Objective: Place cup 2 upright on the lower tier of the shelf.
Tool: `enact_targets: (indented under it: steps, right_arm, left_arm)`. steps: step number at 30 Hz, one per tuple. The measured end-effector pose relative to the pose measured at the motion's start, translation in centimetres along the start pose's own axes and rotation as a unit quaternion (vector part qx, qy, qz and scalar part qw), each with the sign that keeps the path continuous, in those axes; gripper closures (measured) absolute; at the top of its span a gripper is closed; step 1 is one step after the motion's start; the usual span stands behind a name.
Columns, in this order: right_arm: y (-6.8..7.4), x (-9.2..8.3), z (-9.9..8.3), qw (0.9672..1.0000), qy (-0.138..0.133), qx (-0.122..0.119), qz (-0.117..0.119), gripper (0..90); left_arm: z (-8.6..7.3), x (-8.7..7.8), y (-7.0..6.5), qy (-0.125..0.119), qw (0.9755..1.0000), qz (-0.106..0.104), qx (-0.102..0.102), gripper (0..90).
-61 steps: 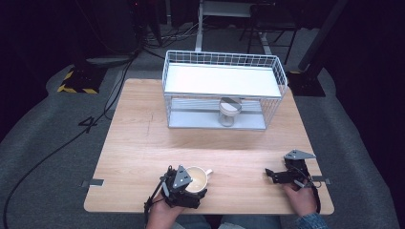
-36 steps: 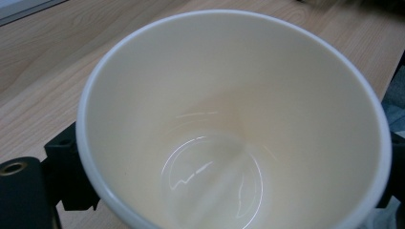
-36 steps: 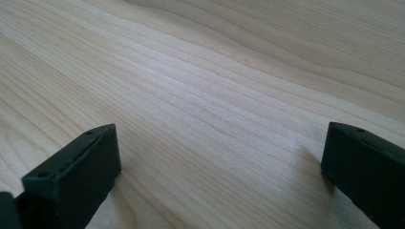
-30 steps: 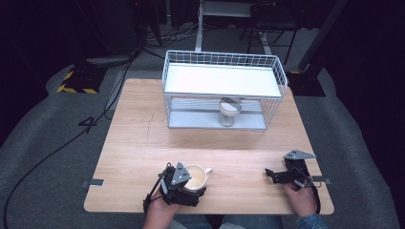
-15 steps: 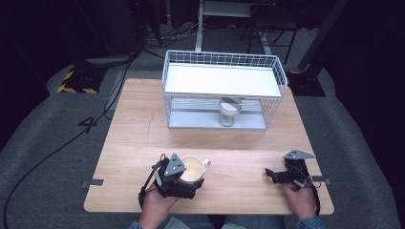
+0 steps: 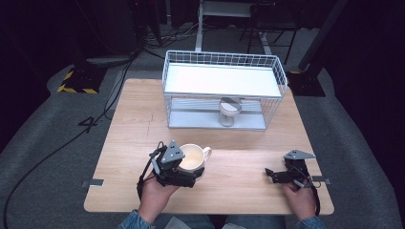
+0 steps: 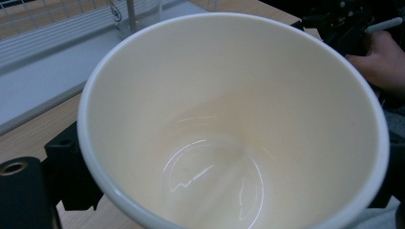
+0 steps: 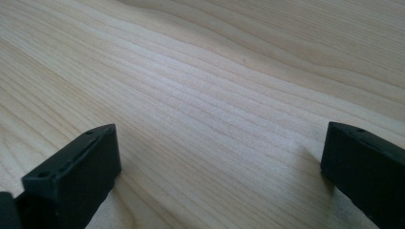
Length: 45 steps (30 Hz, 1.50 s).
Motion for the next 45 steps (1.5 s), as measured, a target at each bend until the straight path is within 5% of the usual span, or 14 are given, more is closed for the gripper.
enact_targets:
  steps: [25, 45]
  right_arm:
    - [0.0, 0.1, 0.1, 0.9999, -0.001, 0.013, -0.009, 0.0]
    - [0.0, 0.1, 0.2, 0.9999, -0.001, 0.014, -0.01, 0.0]
  left_arm:
    - [6.1, -2.4, 2.8, -0.033, 0.9993, -0.002, -0.016, 9.3]
    - [12.2, -3.6, 6.0, -0.064, 0.9971, 0.042, 0.003, 9.4]
Point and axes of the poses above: each handheld gripper's, and its own axes: x roughly forward along the jaws, z roughly out of its top, y roughly to its left, the point moved 6 cm from there along x, roughly forward along the jaws, and after that the axes turned 11 degrees about y, right-handed, at the moved point
